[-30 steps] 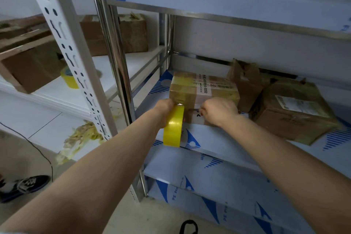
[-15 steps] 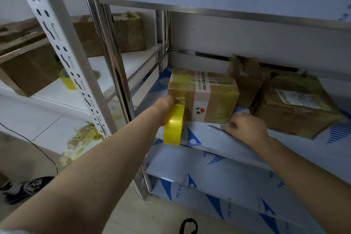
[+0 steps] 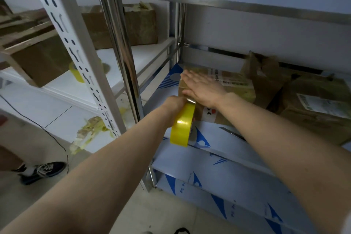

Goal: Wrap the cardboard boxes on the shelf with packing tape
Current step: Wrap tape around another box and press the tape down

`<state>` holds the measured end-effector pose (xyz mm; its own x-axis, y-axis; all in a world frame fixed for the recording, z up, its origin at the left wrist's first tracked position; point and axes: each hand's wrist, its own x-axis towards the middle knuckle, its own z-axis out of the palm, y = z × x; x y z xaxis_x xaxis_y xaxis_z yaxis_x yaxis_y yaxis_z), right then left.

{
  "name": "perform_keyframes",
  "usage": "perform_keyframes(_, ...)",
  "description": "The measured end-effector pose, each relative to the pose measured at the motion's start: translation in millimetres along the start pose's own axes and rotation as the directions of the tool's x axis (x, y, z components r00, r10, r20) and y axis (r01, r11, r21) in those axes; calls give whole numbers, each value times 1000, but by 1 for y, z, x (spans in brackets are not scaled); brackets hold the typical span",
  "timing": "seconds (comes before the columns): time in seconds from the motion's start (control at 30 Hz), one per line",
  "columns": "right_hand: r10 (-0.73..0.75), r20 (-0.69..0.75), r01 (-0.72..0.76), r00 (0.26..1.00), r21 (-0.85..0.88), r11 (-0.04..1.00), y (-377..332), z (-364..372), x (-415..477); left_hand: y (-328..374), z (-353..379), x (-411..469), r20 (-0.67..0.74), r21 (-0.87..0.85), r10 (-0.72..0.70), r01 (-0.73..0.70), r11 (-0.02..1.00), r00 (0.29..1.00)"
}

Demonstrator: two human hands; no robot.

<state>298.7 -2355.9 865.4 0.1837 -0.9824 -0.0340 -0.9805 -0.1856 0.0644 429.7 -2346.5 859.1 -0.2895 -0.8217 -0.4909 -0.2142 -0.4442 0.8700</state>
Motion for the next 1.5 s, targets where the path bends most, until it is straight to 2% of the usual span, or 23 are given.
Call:
perform_keyframes(0.13,8,-11,-8,1000,-25,1000,-2,1,0,3,-1,-5,-4,192,22,-21,981,1000)
perform_keyframes(0.27,-3,4,3,1000,4,1000,1,2,1,3,-8,-13,-12,282,4,-1,959,1000)
perform_keyframes(0.37,14,0,-14,1000,56,998,2,2,3,3,-14,-23,-16,260,-37,40,965,999)
perform_keyframes(0.5,39,-71,-42,997,-51,998,-7,6,3,3,-21,-24,-50,233,-62,72,970,997)
perform_keyframes(0.63,37,-76,-45,996,-103,994,-9,7,3,4,-26,-24,-84,215,-58,75,974,995)
perform_keyframes(1.07,7,76,-6,997,-7,1000,0,0,3,7,-38,-27,-117,201,-54,76,977,992)
perform_keyframes(1.2,77,-63,-74,995,50,996,-9,3,6,9,-39,-26,-113,184,-49,69,981,992)
perform_keyframes(1.27,96,-102,-94,990,23,995,-15,6,9,10,-39,-25,-108,174,-43,62,983,993)
perform_keyframes(1.5,28,31,-29,999,35,999,-4,3,4,7,-42,-22,-92,165,-44,59,985,995)
